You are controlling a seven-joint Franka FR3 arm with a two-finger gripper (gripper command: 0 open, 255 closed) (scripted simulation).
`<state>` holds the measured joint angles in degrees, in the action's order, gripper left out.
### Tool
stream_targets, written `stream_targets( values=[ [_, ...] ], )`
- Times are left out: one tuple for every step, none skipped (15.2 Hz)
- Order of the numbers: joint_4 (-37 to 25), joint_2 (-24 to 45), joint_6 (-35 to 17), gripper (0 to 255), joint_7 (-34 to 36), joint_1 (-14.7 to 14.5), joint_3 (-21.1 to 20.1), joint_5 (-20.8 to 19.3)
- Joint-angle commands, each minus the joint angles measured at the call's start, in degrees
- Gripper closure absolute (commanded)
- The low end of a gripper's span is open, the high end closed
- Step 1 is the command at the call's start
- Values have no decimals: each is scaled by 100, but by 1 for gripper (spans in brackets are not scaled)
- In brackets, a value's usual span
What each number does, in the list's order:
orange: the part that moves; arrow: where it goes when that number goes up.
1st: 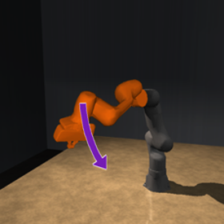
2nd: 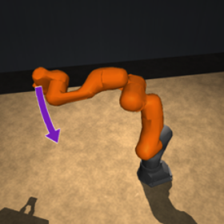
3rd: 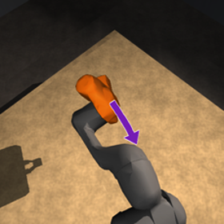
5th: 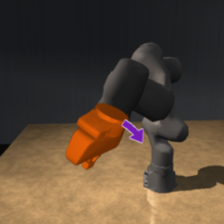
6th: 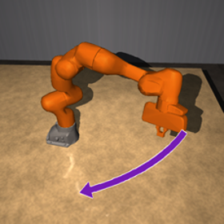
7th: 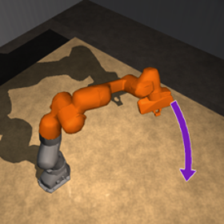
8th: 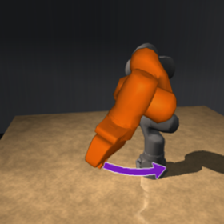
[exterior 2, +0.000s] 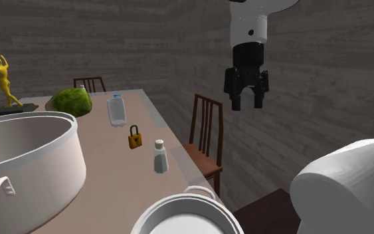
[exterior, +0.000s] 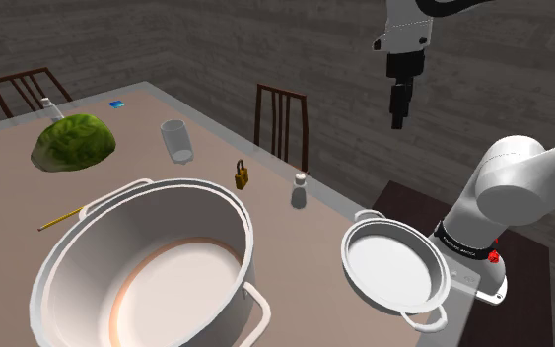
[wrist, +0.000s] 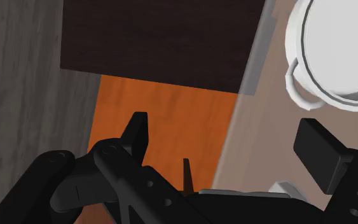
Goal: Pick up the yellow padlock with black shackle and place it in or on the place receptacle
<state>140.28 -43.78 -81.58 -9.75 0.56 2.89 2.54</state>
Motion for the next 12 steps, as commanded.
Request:
stream_targets(
  values=[
    [0, 0, 0, 0, 0, 0, 0, 0],
    [-67, 209, -132, 0, 38, -44, -56, 57],
    [-143, 420, -259, 0, 76, -86, -111, 110],
    [-225, 634, -381, 0, 111, -127, -166, 160],
    [-315, 849, -498, 0, 146, -167, -218, 207],
    [-413, 1066, -608, 0, 181, -205, -270, 250],
    [-517, 1284, -713, 0, 214, -242, -320, 290],
    [-629, 1502, -812, 0, 248, -278, -369, 326],
    [-748, 1722, -905, 0, 281, -312, -417, 359],
    [-874, 1942, -991, 0, 314, -344, -465, 389],
    [-1007, 2162, -1071, 0, 347, -375, -512, 414],
    [-1147, 2383, -1145, 0, 380, -405, -557, 437]
  ],
)
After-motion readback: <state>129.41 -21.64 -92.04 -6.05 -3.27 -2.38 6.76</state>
